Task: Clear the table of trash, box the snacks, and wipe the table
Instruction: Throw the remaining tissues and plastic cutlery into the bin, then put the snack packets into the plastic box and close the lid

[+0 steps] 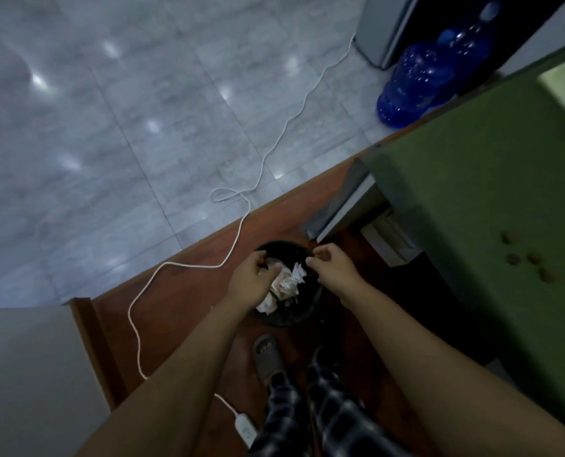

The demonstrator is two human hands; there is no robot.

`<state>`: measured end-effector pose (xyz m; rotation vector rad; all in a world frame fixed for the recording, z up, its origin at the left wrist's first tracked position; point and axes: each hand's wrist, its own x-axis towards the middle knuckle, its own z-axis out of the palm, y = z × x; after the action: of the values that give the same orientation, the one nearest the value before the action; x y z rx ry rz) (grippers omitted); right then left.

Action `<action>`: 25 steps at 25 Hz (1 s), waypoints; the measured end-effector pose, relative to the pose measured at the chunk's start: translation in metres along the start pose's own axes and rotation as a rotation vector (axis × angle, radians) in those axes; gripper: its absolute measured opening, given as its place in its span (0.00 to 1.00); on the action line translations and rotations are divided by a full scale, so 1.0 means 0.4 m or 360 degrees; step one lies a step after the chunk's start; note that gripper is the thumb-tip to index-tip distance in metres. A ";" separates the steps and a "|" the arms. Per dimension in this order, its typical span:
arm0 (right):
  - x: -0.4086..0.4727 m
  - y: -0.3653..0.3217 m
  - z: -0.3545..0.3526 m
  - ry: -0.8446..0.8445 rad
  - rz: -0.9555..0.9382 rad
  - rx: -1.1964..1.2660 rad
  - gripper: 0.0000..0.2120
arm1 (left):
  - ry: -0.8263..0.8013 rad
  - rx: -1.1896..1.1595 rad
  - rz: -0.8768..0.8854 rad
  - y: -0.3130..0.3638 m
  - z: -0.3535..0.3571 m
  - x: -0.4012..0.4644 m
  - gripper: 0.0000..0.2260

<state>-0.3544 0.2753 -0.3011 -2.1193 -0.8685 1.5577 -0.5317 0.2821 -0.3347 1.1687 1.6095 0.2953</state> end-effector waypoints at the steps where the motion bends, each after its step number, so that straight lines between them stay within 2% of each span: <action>1: -0.038 -0.023 -0.025 0.0035 -0.0035 0.0041 0.14 | 0.0000 0.0000 0.0049 0.035 -0.021 -0.023 0.23; 7: -0.294 -0.073 -0.198 0.0198 -0.0286 0.0403 0.06 | 0.0028 -0.0040 0.0292 0.202 -0.082 -0.173 0.22; 12: -0.453 -0.052 -0.375 0.0428 -0.0455 0.0649 0.04 | 0.0002 -0.0100 0.0550 0.391 -0.036 -0.285 0.19; 16: -0.534 -0.028 -0.528 0.0551 -0.0581 0.0786 0.04 | -0.0032 -0.0132 0.0783 0.564 0.051 -0.365 0.15; 22: -0.643 0.103 -0.745 0.0666 -0.0681 0.0816 0.03 | -0.0103 -0.0161 0.0938 0.736 0.266 -0.478 0.27; 25: -0.678 0.170 -0.822 0.0687 -0.0673 0.0778 0.03 | -0.0144 -0.0118 0.1004 0.786 0.380 -0.534 0.24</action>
<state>-0.0801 0.0643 -0.0430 -1.6828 -0.6441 0.9278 -0.2483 0.2109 -0.0482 1.5867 1.1059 0.6879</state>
